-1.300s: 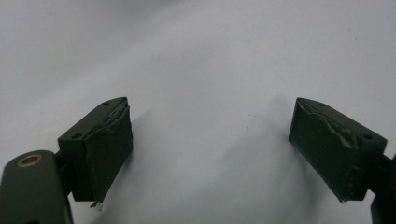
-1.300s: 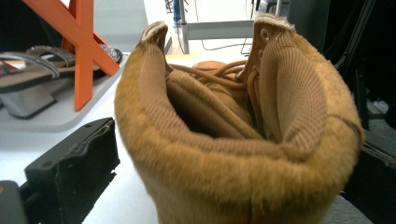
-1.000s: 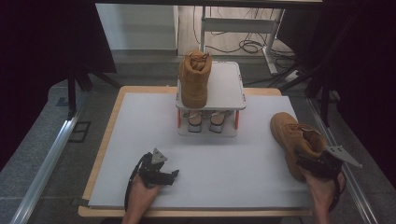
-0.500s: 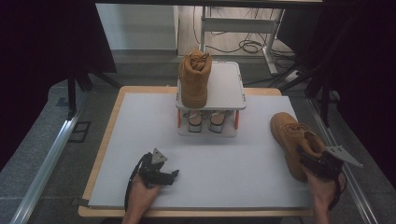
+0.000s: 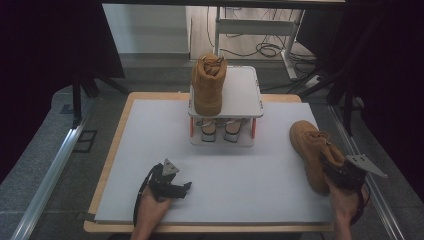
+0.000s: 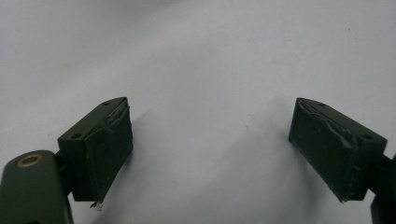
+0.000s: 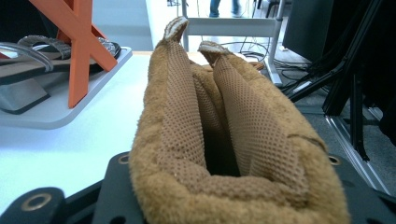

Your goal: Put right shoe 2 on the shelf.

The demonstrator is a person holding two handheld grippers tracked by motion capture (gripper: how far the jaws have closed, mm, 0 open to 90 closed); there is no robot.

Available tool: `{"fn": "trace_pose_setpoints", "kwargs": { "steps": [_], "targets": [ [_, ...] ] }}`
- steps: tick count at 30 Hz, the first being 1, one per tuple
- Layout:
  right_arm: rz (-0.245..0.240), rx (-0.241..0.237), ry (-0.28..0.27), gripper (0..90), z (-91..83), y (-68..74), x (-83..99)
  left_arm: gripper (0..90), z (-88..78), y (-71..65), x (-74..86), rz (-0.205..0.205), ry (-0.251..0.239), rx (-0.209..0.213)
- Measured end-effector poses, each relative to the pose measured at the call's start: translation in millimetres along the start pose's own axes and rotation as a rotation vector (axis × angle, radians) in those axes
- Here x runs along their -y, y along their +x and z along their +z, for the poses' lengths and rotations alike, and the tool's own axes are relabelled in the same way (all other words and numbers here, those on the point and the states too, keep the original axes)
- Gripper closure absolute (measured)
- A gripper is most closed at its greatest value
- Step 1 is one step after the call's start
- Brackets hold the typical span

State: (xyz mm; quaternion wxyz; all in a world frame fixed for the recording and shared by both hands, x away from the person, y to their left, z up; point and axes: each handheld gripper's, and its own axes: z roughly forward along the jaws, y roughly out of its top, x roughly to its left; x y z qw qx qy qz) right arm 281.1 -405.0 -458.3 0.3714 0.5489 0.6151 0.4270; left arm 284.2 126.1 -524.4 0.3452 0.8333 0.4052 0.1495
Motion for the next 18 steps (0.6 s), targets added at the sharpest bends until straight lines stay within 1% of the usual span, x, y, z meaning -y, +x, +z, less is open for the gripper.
{"fn": "trace_pose_setpoints", "kwargs": {
  "steps": [3, 8, 14, 16, 18],
  "targets": [
    [0.008, 0.003, -0.015, 52.2, -2.1, 1.1, -4.1, 13.2, 0.0, 0.0, 0.0, 0.000, 0.000, 0.000],
    [0.005, 0.002, -0.048, 53.2, -8.5, 2.0, -8.2, 13.3, 0.0, -0.1, 0.0, 0.000, 0.000, 0.000],
    [0.006, 0.016, -0.081, 53.8, -13.9, 5.0, -15.9, 13.2, 0.0, 0.0, 0.0, 0.000, 0.000, 0.000],
    [0.002, 0.014, -0.094, 53.8, -15.9, 6.3, -19.6, 13.3, 0.0, 0.0, 0.0, 0.001, 0.000, 0.000],
    [0.010, 0.008, -0.104, 53.8, -17.5, 8.3, -23.1, 13.2, -0.1, 0.0, 0.0, 0.001, 0.001, -0.001]
  ]
}}
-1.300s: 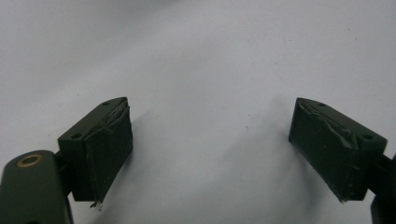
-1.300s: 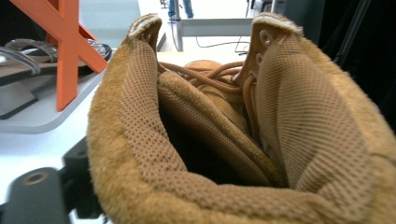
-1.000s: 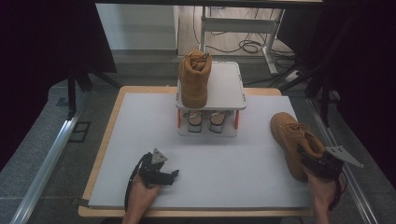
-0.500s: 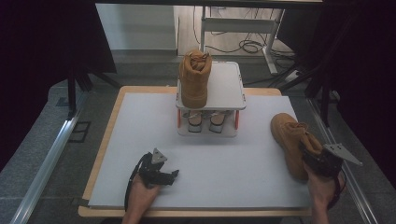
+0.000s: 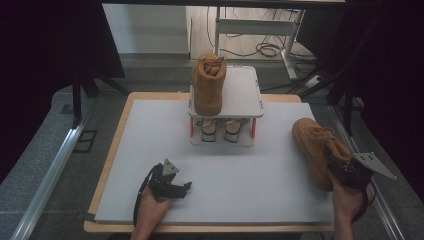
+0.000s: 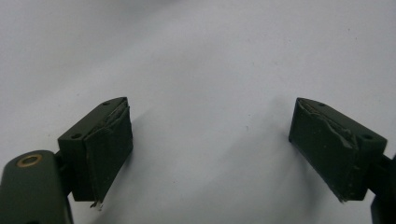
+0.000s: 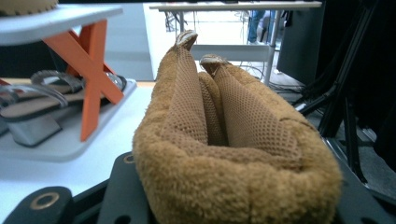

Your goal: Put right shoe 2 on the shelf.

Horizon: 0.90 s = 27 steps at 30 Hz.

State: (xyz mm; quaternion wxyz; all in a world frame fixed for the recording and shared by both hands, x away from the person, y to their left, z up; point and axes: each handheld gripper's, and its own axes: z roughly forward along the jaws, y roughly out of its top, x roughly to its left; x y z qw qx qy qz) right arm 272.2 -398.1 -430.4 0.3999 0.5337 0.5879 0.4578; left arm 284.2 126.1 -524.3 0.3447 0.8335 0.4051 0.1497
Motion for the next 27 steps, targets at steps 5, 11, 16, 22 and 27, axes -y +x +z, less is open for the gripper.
{"fn": "trace_pose_setpoints", "kwargs": {
  "steps": [5, 11, 16, 22, 27],
  "targets": [
    [-0.007, -0.016, -0.028, 53.8, -0.7, 7.4, -10.7, 13.3, 0.0, 0.0, 0.0, 0.000, 0.000, 0.000],
    [-0.021, -0.041, -0.054, 53.9, 1.2, 16.4, -22.5, 13.2, -0.1, 0.0, 0.0, 0.000, 0.000, 0.000],
    [-0.032, -0.050, -0.074, 54.0, 3.3, 23.5, -32.2, 13.2, 0.0, 0.0, 0.0, 0.000, 0.000, 0.000],
    [-0.041, -0.064, -0.098, 54.2, 6.6, 32.4, -45.9, 13.3, -0.1, 0.0, 0.0, 0.000, 0.001, 0.000],
    [-0.048, -0.084, -0.122, 54.3, 10.3, 41.2, -58.7, 13.2, 0.1, -0.1, 0.0, -0.004, -0.001, 0.001]
  ]
}}
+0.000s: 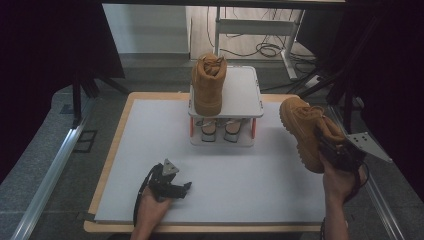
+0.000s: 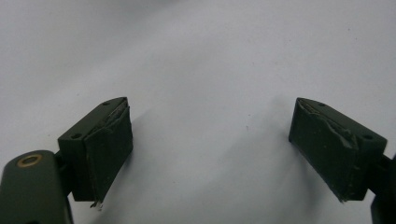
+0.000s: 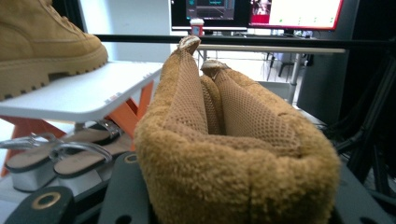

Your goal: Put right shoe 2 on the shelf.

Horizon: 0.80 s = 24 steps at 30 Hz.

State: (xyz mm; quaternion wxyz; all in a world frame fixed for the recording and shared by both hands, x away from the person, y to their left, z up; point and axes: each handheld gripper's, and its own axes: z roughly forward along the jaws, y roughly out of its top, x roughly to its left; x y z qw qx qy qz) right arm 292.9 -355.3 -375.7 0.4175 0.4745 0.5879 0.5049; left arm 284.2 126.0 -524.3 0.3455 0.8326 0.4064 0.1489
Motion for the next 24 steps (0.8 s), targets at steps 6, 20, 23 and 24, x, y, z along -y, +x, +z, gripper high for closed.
{"fn": "trace_pose_setpoints", "kwargs": {
  "steps": [6, 20, 23, 24],
  "targets": [
    [-0.014, -0.019, -0.018, 54.3, 7.1, 8.4, -12.5, 13.3, 0.0, 0.0, 0.0, 0.001, 0.000, -0.002],
    [-0.036, -0.042, -0.063, 54.3, 18.5, 24.4, -40.9, 13.3, 0.0, 0.2, -0.1, 0.003, 0.000, 0.000],
    [-0.043, -0.046, -0.064, 54.2, 21.2, 27.8, -45.7, 13.3, 0.0, 0.2, -0.1, 0.003, 0.000, 0.000],
    [-0.045, -0.049, -0.065, 54.3, 22.5, 28.9, -47.4, 13.2, 0.0, 0.2, 0.0, 0.003, -0.001, -0.001]
  ]
}}
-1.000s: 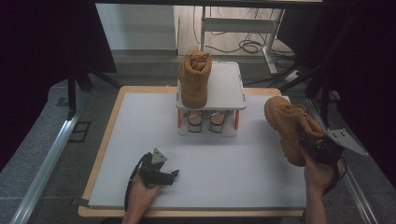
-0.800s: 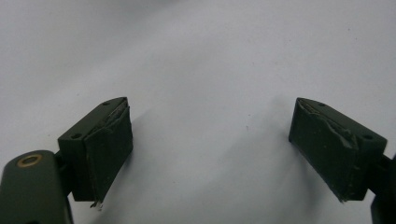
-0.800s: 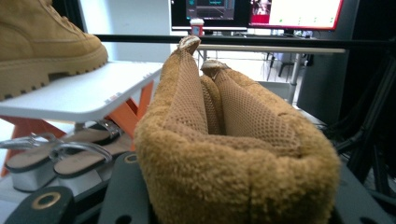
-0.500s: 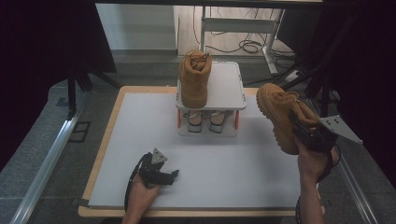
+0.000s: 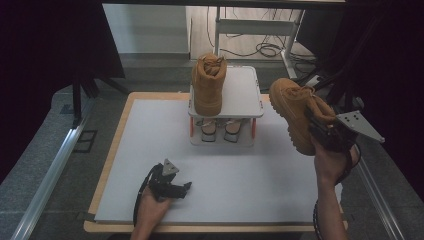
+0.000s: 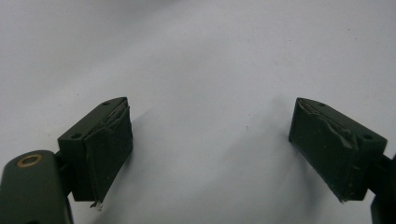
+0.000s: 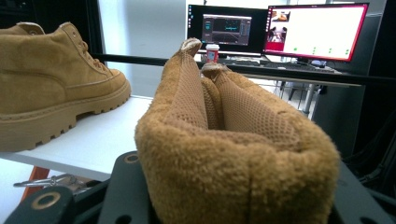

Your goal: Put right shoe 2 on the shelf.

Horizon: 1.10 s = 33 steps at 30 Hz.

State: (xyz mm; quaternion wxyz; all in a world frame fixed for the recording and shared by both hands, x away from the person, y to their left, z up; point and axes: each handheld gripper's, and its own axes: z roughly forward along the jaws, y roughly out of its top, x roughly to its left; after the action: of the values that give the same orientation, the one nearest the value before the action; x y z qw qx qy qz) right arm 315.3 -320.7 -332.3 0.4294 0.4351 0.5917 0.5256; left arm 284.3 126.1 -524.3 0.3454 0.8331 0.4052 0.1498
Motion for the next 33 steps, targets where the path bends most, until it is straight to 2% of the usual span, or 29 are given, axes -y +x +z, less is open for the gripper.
{"fn": "trace_pose_setpoints", "kwargs": {
  "steps": [20, 33],
  "targets": [
    [-0.006, -0.042, -0.016, 54.2, 25.0, 15.6, -22.9, 13.3, 0.3, 0.1, 0.1, 0.000, -0.002, -0.001],
    [-0.020, -0.083, -0.012, 54.1, 49.9, 35.6, -31.1, 13.3, 0.3, 0.0, 0.2, 0.000, -0.003, -0.002]
  ]
}}
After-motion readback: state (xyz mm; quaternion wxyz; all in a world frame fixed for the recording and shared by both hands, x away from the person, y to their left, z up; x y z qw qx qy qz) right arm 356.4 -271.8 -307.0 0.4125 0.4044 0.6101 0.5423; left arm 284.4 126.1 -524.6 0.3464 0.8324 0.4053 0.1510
